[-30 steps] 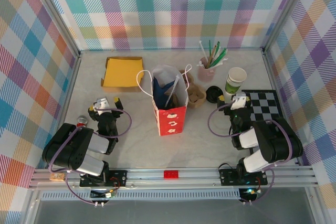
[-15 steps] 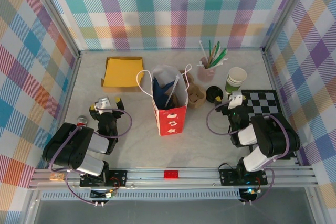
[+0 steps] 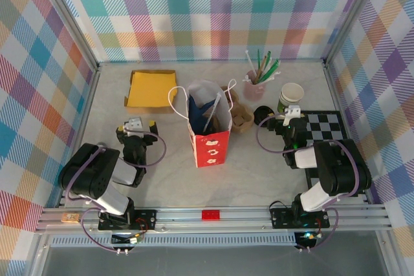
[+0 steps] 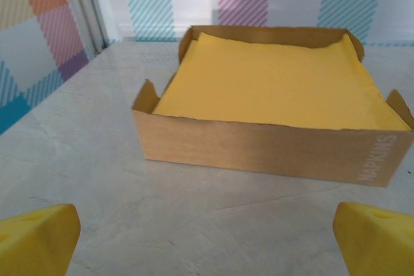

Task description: Pack the takeout coffee

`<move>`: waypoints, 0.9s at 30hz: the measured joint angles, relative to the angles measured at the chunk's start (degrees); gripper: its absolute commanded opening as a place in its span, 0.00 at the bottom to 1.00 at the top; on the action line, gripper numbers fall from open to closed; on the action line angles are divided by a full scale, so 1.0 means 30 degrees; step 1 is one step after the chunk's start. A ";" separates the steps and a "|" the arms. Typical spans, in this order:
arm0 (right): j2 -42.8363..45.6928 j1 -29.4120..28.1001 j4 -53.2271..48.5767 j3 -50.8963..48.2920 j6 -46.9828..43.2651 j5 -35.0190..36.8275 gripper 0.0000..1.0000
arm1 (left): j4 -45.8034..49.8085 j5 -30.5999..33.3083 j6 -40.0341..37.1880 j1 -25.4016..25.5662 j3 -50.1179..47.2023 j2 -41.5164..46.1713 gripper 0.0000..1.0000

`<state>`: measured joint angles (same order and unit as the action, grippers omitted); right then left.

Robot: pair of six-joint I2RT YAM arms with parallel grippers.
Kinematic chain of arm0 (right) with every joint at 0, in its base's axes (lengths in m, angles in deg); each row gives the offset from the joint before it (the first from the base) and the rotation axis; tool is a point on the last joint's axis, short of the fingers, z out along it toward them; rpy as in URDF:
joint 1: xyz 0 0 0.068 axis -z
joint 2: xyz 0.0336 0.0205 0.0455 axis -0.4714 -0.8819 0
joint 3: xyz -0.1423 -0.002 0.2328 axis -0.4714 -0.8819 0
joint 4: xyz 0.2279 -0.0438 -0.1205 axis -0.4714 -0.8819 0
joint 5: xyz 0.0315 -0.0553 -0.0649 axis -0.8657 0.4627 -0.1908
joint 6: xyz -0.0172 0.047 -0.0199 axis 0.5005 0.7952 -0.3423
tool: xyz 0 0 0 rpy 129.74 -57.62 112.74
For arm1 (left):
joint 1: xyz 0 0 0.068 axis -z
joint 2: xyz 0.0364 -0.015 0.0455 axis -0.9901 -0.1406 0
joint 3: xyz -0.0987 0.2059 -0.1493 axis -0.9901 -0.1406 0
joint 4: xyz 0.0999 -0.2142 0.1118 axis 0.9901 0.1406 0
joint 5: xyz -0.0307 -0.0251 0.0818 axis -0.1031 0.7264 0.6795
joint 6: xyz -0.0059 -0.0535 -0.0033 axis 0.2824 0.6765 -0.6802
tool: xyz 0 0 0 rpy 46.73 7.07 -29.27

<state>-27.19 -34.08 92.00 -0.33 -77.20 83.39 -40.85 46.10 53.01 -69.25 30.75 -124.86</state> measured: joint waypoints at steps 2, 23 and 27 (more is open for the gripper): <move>0.0000 0.0000 -0.0189 0.0000 0.0073 0.0000 0.99 | 0.0146 -0.0233 -0.0233 0.0073 0.0444 -0.0743 1.00; 0.0000 0.1027 -0.1821 0.0889 0.0845 -0.0998 0.99 | 0.7614 -0.4350 0.0867 -0.2769 0.4918 -0.0364 1.00; 0.0000 0.1056 -0.2033 0.0889 0.0903 -0.1151 0.99 | 0.8408 -0.4925 0.1042 -0.2769 0.4918 -0.0364 1.00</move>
<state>-27.19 -30.91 85.90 2.33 -74.49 79.94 -15.63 31.33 56.13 -77.56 45.51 -125.95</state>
